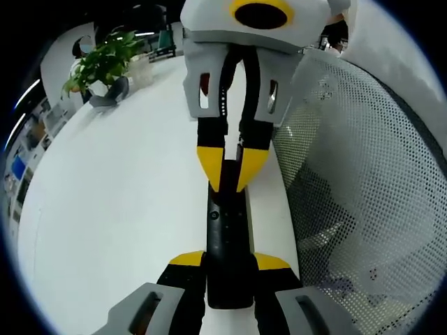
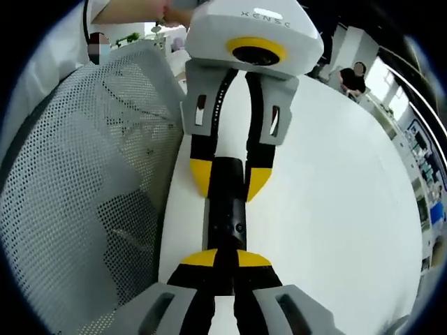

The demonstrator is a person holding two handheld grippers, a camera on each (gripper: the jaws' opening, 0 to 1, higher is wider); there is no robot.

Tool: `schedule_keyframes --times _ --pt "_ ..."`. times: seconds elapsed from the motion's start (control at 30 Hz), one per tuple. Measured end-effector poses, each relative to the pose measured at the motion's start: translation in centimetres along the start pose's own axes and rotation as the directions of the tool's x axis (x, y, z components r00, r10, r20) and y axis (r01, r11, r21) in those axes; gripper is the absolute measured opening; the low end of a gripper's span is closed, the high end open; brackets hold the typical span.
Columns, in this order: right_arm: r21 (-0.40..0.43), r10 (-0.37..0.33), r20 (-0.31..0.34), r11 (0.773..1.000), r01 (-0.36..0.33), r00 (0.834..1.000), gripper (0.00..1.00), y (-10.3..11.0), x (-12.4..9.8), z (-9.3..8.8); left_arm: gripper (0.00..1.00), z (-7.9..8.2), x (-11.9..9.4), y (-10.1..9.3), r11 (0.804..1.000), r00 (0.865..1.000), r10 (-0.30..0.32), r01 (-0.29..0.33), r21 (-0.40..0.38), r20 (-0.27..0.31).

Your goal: Press the specified remote control buttons in sequence, fully releasing each button before pressing the next.

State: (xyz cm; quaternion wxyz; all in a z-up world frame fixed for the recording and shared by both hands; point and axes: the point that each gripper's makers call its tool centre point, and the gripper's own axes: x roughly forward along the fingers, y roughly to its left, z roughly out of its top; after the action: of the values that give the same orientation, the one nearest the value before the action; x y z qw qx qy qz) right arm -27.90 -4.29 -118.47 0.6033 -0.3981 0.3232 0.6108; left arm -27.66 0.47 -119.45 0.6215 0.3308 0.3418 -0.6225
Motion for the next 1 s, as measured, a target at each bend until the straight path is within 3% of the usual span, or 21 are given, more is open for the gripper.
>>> schedule_keyframes --times 0.1,0.37,0.4,0.47,0.6,0.67,0.87,1.0 --pt "0.010 -0.013 0.007 1.000 0.013 1.000 0.04 -0.01 0.00 -0.05 0.24 0.00 0.00 -0.01 1.000 1.000 0.000 0.000 0.001 0.002" --pt "0.045 -0.003 -0.080 0.999 0.007 0.997 0.03 -0.27 0.35 0.17 0.24 -0.01 0.00 0.02 1.000 1.000 -0.003 0.003 0.002 0.001" --pt "-0.008 -0.013 -0.121 1.000 0.012 0.993 0.03 -0.24 0.31 0.02 0.24 -0.02 0.00 0.02 1.000 1.000 -0.002 0.002 0.002 0.001" --pt "-0.026 -0.030 -0.135 0.999 0.026 0.990 0.04 -0.04 0.43 0.15 0.24 -0.03 0.01 0.03 1.000 1.000 0.001 -0.001 0.001 0.002" --pt "0.088 -0.026 -0.067 0.996 0.032 0.997 0.04 -0.26 0.22 0.11 0.24 -0.04 0.01 0.07 1.000 1.000 0.002 -0.002 0.000 0.001" --pt "0.056 -0.032 -0.065 0.998 0.035 0.997 0.04 -0.19 0.11 -0.06 0.24 -0.02 0.02 0.07 1.000 1.000 0.001 -0.001 0.002 -0.008" --pt "0.117 -0.034 -0.042 0.992 0.038 0.999 0.04 -0.27 -0.02 -0.14 0.24 -0.01 0.04 0.08 1.000 1.000 0.000 0.000 0.003 -0.019" --pt "0.093 -0.048 -0.048 0.994 0.052 0.998 0.04 -0.04 0.03 -0.15 0.24 0.01 0.03 0.08 1.000 1.000 0.002 -0.002 -0.002 -0.011"
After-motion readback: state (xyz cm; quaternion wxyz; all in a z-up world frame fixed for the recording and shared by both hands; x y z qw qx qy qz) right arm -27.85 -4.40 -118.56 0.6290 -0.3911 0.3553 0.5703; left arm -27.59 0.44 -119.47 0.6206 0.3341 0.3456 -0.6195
